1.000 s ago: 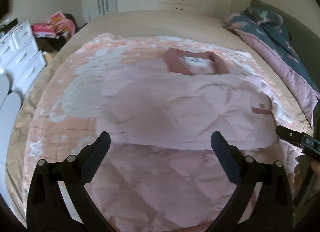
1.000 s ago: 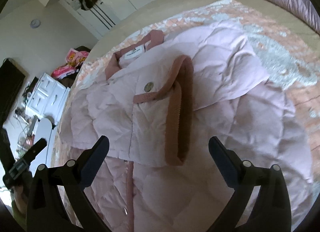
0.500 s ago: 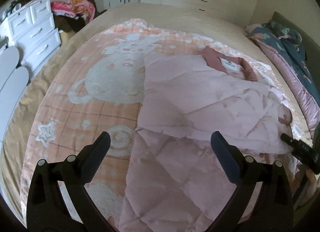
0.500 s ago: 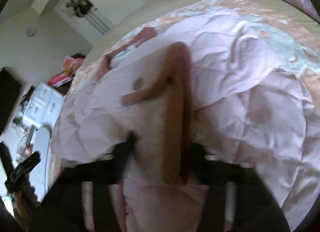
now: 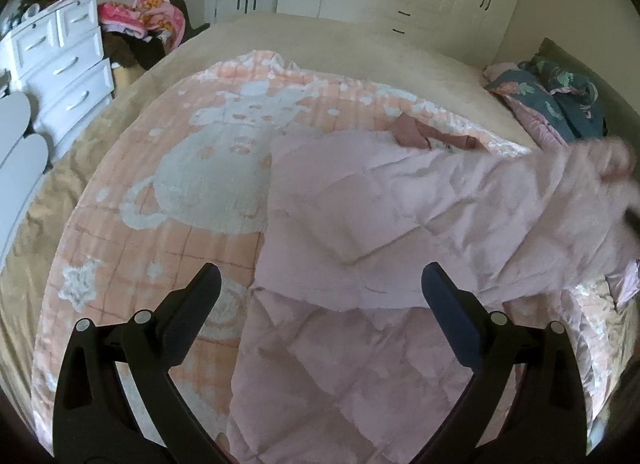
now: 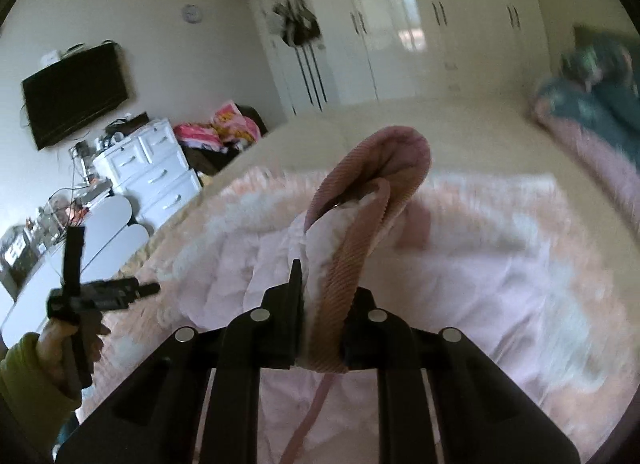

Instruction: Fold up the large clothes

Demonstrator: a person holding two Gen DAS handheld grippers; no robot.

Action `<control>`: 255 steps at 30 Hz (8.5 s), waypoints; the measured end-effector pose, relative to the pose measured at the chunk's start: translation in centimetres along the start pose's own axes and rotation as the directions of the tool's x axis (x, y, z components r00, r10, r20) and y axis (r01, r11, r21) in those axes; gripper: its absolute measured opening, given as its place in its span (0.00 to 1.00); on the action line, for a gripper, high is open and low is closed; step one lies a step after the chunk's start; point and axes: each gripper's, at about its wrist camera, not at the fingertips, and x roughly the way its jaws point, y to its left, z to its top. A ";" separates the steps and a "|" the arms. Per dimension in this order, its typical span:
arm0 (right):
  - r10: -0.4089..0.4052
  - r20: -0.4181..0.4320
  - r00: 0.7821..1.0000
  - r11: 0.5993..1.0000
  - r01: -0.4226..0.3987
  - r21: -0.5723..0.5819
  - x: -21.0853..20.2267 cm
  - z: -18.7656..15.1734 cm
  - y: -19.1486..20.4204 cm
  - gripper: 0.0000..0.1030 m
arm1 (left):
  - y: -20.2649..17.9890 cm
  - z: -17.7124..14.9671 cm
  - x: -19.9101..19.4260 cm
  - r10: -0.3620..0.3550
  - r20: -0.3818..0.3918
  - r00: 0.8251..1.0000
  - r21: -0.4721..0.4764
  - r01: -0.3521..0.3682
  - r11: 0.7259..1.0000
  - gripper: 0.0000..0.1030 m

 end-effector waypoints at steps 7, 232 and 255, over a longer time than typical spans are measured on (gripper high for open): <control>-0.063 0.018 0.998 0.994 0.064 -0.090 0.2 3.3 -1.5 0.14 | -1.1 1.9 0.5 -0.022 0.010 1.000 0.007 0.021 1.000 0.91; -0.284 -0.233 0.930 0.943 0.316 0.109 -14.3 -20.0 -2.2 0.96 | -4.7 -17.2 -9.7 -0.020 -0.009 1.000 0.111 0.021 0.994 0.92; -0.315 -0.400 0.860 0.914 0.389 0.117 -16.2 -28.9 -5.8 0.96 | 0.6 -22.9 -8.4 0.082 -0.087 0.993 0.097 -0.073 0.993 0.92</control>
